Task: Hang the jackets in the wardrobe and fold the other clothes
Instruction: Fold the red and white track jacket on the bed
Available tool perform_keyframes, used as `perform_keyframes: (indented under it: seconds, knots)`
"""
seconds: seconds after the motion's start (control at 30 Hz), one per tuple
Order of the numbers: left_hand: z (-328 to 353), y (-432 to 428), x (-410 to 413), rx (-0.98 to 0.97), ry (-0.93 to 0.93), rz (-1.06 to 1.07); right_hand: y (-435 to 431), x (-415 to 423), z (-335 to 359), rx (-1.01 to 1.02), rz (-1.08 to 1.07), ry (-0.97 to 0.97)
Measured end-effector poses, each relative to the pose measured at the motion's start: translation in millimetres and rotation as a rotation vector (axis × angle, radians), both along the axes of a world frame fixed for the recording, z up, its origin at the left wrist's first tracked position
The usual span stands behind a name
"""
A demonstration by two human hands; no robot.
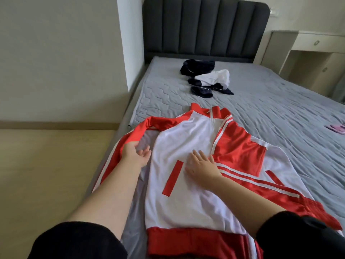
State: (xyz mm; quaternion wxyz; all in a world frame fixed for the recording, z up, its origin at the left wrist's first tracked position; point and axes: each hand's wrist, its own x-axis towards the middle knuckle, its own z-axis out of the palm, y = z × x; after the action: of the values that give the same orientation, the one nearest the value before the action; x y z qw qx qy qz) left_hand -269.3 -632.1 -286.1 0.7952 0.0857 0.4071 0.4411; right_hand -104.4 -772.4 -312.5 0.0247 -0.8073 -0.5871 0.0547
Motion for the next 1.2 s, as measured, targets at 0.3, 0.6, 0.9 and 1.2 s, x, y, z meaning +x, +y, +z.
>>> perform_keyframes:
  seconds: [0.3, 0.6, 0.9, 1.2]
  knots:
    - [-1.6, 36.6, -83.4, 0.102, -0.357, 0.318, 45.3, -40.8, -31.1, -0.092, -0.124, 0.155]
    - [65.0, 44.5, -74.9, 0.639, 0.467, 0.372, 42.6, -29.5, -23.9, 0.007, -0.157, 0.423]
    - [13.5, -32.4, 39.2, 2.050, 1.737, -0.706, 7.6, 55.3, 58.3, 0.788, -0.618, 1.552]
    - [-14.1, -20.0, 32.8, 1.340, 1.645, -0.481, -42.6, 105.9, 42.8, 0.302, -0.619, 1.580]
